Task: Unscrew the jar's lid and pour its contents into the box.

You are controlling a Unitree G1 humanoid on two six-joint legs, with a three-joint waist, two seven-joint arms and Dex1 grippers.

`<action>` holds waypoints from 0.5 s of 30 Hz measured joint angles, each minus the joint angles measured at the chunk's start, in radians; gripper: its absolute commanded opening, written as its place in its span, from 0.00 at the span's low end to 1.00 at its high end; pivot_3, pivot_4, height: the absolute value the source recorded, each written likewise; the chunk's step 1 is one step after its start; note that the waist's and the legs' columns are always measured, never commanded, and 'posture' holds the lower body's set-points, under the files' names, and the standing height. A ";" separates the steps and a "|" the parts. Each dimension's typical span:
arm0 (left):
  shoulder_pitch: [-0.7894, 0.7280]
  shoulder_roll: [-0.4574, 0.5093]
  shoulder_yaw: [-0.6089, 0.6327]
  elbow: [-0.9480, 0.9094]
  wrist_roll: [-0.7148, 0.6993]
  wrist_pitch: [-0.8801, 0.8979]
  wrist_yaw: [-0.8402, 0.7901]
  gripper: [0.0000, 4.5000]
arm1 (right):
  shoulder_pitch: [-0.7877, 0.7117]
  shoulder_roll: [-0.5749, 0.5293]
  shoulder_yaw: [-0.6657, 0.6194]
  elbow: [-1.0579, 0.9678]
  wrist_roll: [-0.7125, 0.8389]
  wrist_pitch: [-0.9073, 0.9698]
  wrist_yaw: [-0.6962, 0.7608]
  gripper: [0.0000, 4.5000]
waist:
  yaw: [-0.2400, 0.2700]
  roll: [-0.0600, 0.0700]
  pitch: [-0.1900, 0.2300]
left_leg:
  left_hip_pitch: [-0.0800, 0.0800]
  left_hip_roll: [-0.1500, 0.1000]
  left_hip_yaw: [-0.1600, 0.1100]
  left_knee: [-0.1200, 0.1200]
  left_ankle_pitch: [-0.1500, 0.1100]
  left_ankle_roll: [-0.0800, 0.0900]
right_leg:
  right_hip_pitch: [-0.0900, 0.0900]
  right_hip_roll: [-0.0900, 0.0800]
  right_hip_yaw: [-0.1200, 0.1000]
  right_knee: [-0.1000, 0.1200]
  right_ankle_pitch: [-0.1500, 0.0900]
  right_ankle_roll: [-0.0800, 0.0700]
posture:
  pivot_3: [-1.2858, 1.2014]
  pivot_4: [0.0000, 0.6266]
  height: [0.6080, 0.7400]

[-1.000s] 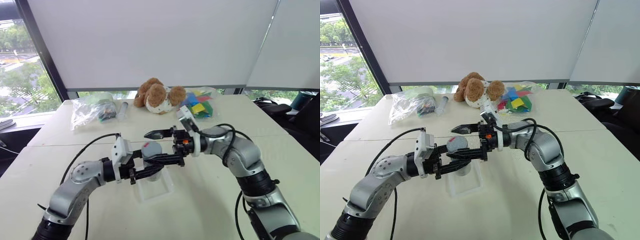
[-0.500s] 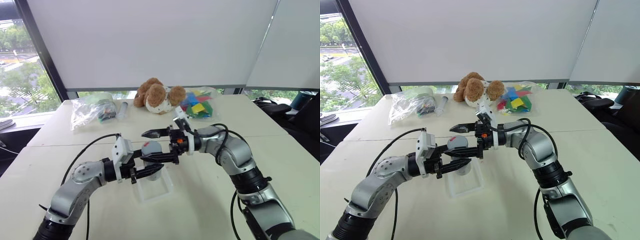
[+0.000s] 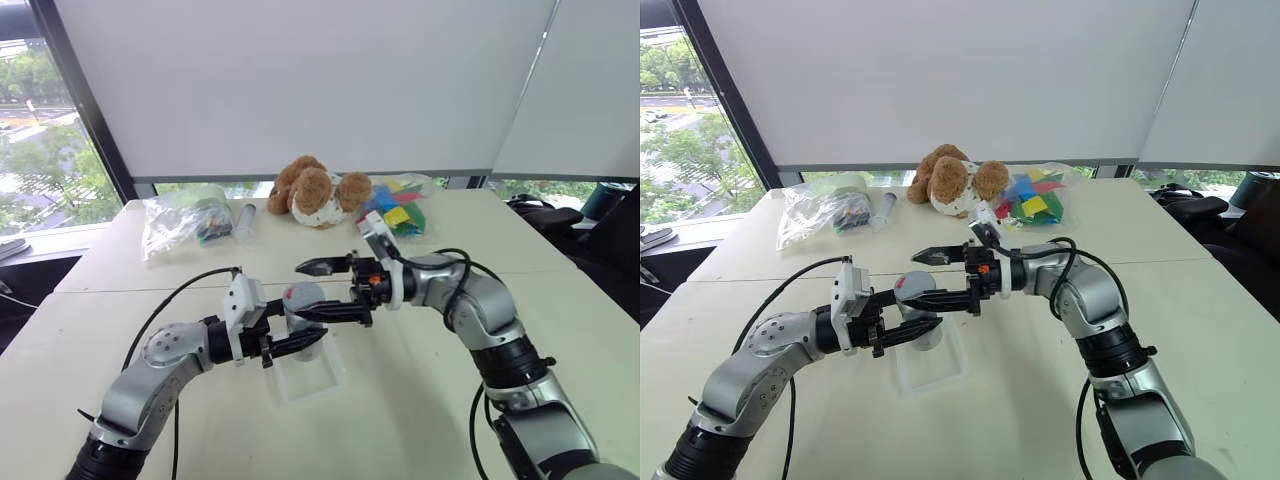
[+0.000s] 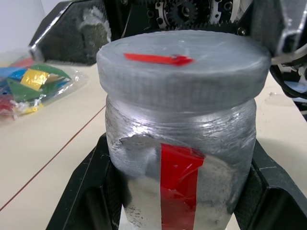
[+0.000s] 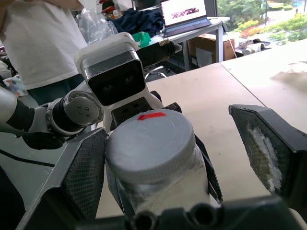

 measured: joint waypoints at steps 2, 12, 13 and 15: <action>0.000 0.000 0.000 0.000 0.000 0.000 -0.001 0.49 | 0.006 -0.005 -0.004 0.001 0.000 -0.003 0.008 0.99 | 0.000 0.000 0.000 | 0.000 0.000 0.000 0.000 0.000 0.000 | 0.000 0.000 0.000 0.000 0.000 0.000 | 0.52 0.24 1.00; 0.001 0.000 -0.002 0.000 0.001 -0.001 -0.005 0.49 | 0.016 -0.007 -0.035 -0.009 0.056 0.015 0.052 0.99 | 0.000 0.000 0.000 | 0.000 0.000 0.000 0.000 0.000 0.000 | 0.000 0.000 0.000 0.000 0.000 0.000 | 0.52 0.24 1.00; 0.001 0.000 -0.002 0.000 0.001 -0.001 -0.005 0.49 | 0.016 -0.007 -0.040 -0.018 0.064 0.019 0.052 0.99 | 0.000 0.000 0.000 | 0.000 0.000 0.000 0.000 0.000 0.000 | 0.000 0.000 0.000 0.000 0.000 0.000 | 0.52 0.24 1.00; 0.001 0.000 -0.002 0.000 0.001 -0.001 -0.005 0.49 | 0.015 -0.006 -0.040 -0.037 0.076 0.032 0.048 0.99 | 0.000 0.000 0.000 | 0.000 0.000 0.000 0.000 0.000 0.000 | 0.000 0.000 0.000 0.000 0.000 0.000 | 0.52 0.24 1.00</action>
